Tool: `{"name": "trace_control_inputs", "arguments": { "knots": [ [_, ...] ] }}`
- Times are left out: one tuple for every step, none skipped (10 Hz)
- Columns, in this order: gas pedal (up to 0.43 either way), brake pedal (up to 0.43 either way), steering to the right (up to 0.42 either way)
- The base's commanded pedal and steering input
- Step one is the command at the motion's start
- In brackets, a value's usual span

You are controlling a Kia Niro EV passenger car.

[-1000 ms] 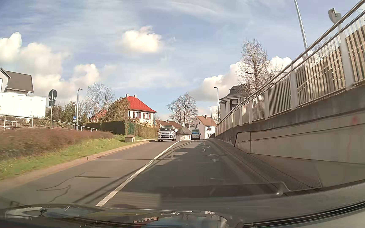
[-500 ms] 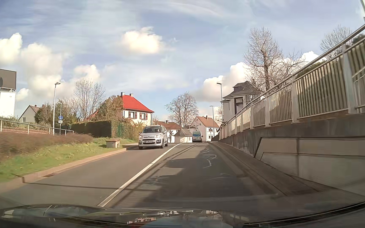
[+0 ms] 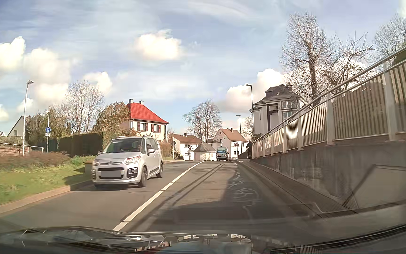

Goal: Follow the waypoints while adhering to traffic rules and regulations

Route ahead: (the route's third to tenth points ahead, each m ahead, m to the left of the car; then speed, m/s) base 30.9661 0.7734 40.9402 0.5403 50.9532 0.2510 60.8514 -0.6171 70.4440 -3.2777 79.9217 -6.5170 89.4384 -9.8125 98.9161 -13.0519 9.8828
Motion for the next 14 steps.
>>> {"name": "trace_control_inputs", "arguments": {
  "knots": [
    [0.228,0.0,-0.012],
    [0.228,0.0,-0.012],
    [0.228,0.0,-0.012],
    [0.228,0.0,-0.012],
    [0.228,0.0,-0.012],
    [0.22,0.0,-0.01],
    [0.209,0.0,-0.007],
    [0.197,0.0,-0.003],
    [0.197,0.0,0.0],
    [0.197,0.0,0.003],
    [0.177,0.0,0.005],
    [0.157,0.0,0.005],
    [0.138,0.0,0.005],
    [0.13,0.0,0.005]
  ]
}}
